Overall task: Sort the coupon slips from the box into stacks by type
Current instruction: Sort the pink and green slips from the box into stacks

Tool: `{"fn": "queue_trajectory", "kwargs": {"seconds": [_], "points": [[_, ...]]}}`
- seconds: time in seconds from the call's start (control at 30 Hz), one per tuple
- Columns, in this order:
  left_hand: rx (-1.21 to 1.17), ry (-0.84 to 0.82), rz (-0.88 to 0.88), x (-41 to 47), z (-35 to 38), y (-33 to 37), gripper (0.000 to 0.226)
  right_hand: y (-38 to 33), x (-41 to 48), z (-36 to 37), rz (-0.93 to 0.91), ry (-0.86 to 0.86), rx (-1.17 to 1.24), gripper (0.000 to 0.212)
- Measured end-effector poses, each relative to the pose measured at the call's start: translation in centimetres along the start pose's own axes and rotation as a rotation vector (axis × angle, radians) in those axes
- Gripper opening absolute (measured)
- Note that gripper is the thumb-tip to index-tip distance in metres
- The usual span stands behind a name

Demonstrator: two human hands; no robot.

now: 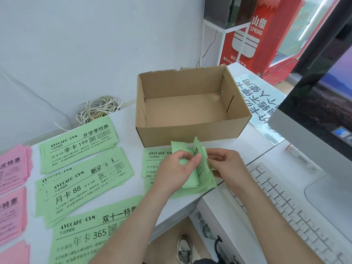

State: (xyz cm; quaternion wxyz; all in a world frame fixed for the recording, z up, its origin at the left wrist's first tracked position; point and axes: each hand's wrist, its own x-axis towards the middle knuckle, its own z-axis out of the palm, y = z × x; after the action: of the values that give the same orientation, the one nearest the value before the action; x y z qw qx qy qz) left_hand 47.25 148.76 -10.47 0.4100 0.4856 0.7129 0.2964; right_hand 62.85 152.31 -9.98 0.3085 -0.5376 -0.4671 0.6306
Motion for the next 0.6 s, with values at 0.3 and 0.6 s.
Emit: {"fn": "queue_trajectory", "kwargs": {"seconds": [0.3,0.6], "points": [[-0.156,0.005,-0.103,0.7,-0.1,0.3,0.024,0.3,0.1,0.3,-0.137,0.149,-0.215,0.035],[-0.768,0.101,-0.325,0.2,-3.7,-1.5,0.019,-0.8,-1.2,-0.7,-0.211,0.151,-0.519,0.031]]}}
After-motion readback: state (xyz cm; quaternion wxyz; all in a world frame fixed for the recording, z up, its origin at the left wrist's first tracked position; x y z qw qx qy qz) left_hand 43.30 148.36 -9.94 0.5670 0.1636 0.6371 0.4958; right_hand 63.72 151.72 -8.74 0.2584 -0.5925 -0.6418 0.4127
